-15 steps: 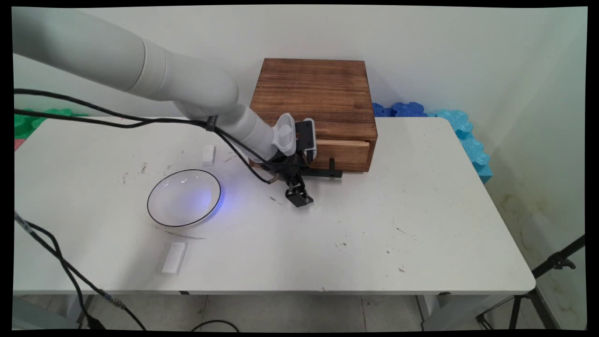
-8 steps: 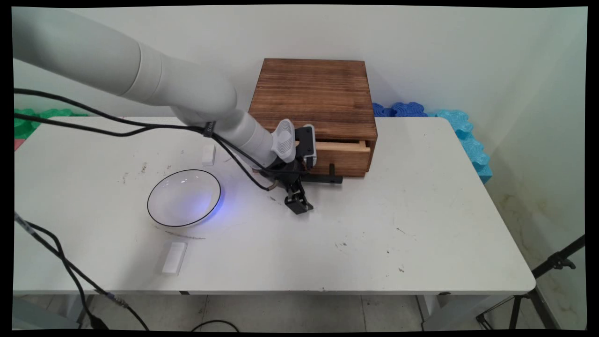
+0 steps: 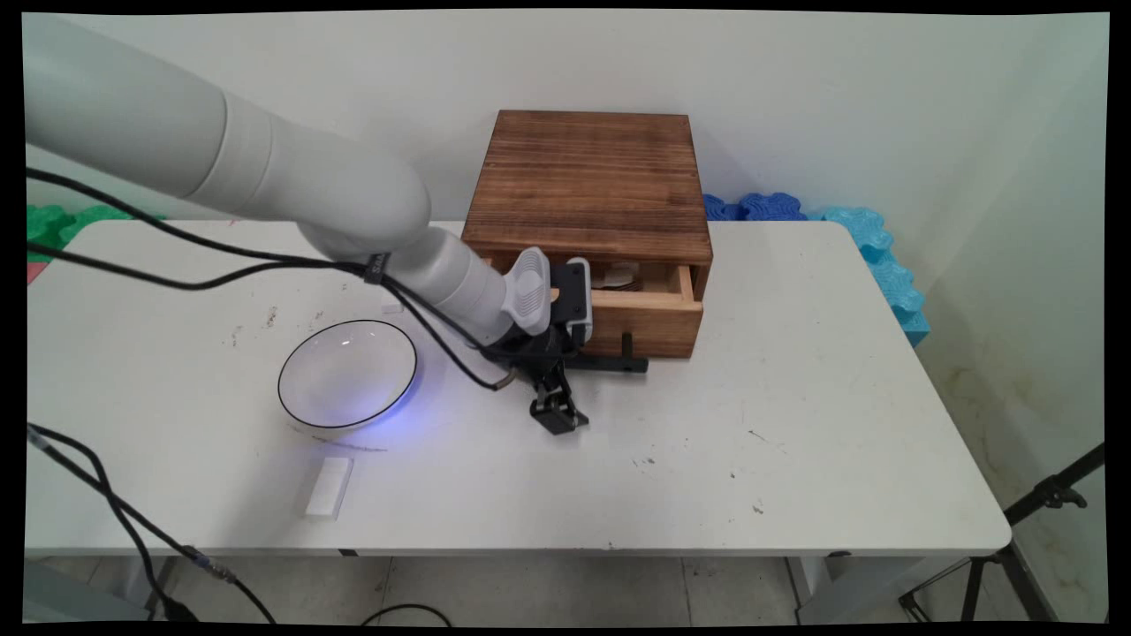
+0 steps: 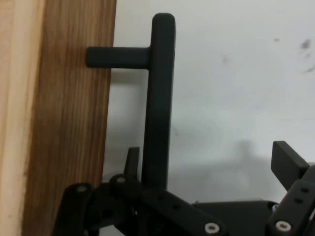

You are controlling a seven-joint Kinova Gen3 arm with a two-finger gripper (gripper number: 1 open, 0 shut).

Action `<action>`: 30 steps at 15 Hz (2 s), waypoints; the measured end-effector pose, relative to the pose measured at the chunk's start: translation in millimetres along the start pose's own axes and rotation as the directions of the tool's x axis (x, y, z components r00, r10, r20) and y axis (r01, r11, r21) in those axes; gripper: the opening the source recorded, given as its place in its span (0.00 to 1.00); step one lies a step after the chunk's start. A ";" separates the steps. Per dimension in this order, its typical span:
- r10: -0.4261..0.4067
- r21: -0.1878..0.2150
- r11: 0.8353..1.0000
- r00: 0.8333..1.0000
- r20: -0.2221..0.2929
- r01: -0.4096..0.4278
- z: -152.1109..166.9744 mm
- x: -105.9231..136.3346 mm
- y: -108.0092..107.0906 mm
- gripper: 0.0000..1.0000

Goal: Open the drawer

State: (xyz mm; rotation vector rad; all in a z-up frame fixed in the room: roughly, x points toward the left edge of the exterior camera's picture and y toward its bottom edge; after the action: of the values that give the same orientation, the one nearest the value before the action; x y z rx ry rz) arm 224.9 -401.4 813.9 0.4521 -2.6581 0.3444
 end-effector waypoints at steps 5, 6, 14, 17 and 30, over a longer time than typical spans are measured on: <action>0.005 -0.020 1.000 1.000 -0.009 -0.006 -9.3 -3.6 26.1 1.00; 0.007 -0.025 1.000 1.000 -0.011 -0.007 -11.4 -4.5 31.7 1.00; 0.021 -0.046 0.999 1.000 -0.024 -0.022 -22.6 -9.2 64.7 1.00; 0.025 -0.051 0.998 0.999 -0.027 -0.027 -25.2 -10.4 73.7 1.00; 0.046 -0.068 0.996 0.998 -0.048 -0.049 -34.8 -14.4 117.1 1.00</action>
State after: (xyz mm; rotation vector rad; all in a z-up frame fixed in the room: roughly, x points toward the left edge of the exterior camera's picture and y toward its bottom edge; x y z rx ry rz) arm 207.4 -279.7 818.4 0.3551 -2.6298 0.2727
